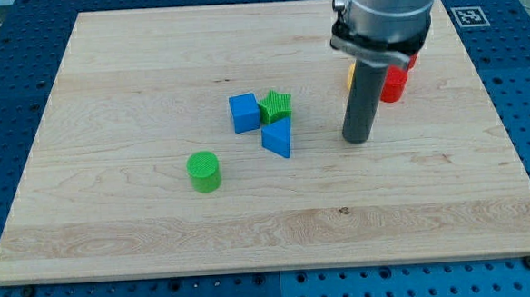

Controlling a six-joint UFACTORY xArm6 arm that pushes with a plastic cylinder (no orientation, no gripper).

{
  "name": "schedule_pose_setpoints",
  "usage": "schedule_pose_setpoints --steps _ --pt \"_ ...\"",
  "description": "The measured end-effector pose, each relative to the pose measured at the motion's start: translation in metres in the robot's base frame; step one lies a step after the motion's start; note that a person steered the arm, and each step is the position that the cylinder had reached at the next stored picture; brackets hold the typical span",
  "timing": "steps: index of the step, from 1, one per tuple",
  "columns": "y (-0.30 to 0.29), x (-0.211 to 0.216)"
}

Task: Slide the blue triangle to the bottom right side of the blue cube

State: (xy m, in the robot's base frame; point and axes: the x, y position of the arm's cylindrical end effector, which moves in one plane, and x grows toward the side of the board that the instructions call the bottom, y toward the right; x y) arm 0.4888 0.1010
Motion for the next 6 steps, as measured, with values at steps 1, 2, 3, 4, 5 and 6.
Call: schedule_pose_setpoints --steps 1,2,3,4,5,6 --pt "-0.033 0.032" --pt "-0.064 0.041" --pt "-0.065 0.039" --pt "-0.066 0.018" --pt "-0.071 0.001" --pt "-0.074 -0.01"
